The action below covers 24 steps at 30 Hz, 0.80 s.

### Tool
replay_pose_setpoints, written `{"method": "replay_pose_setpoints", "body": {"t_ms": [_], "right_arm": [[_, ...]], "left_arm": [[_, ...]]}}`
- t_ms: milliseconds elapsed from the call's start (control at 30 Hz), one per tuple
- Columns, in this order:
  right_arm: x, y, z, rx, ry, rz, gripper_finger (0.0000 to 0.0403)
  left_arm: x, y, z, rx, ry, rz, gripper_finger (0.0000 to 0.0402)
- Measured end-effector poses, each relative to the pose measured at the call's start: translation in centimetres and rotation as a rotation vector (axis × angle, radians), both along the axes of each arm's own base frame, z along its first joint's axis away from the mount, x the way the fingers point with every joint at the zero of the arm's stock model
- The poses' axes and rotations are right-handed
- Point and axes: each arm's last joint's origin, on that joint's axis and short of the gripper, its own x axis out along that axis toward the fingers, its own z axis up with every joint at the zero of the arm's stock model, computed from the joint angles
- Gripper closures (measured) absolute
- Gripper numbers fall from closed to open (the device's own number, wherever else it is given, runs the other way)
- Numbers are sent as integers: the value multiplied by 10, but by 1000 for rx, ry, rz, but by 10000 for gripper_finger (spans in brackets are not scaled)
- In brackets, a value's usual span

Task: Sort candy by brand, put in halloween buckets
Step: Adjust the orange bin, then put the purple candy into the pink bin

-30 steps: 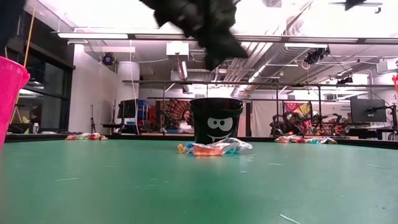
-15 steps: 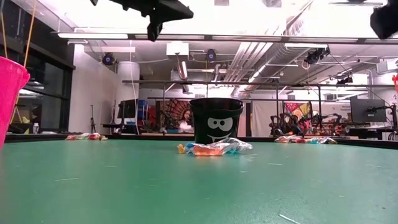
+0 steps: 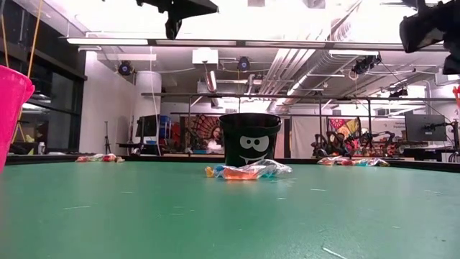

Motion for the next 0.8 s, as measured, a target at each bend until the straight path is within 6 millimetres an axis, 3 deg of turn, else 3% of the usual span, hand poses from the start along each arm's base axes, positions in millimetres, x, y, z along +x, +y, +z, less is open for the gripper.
{"method": "replay_pose_setpoints", "body": {"t_ms": [367, 533, 633, 800], "right_arm": [[13, 5, 4, 52, -131, 72, 403], [11, 7, 6, 125, -83, 88, 403], [7, 7, 22, 130, -32, 76, 403], [-2, -1, 72, 40, -39, 34, 403]], "left_arm": [[0, 0, -1, 40, 15, -16, 401], [-1, 0, -3, 47, 40, -19, 401], [-6, 0, -1, 38, 47, -14, 401], [-26, 8, 13, 32, 15, 7, 401]]}}
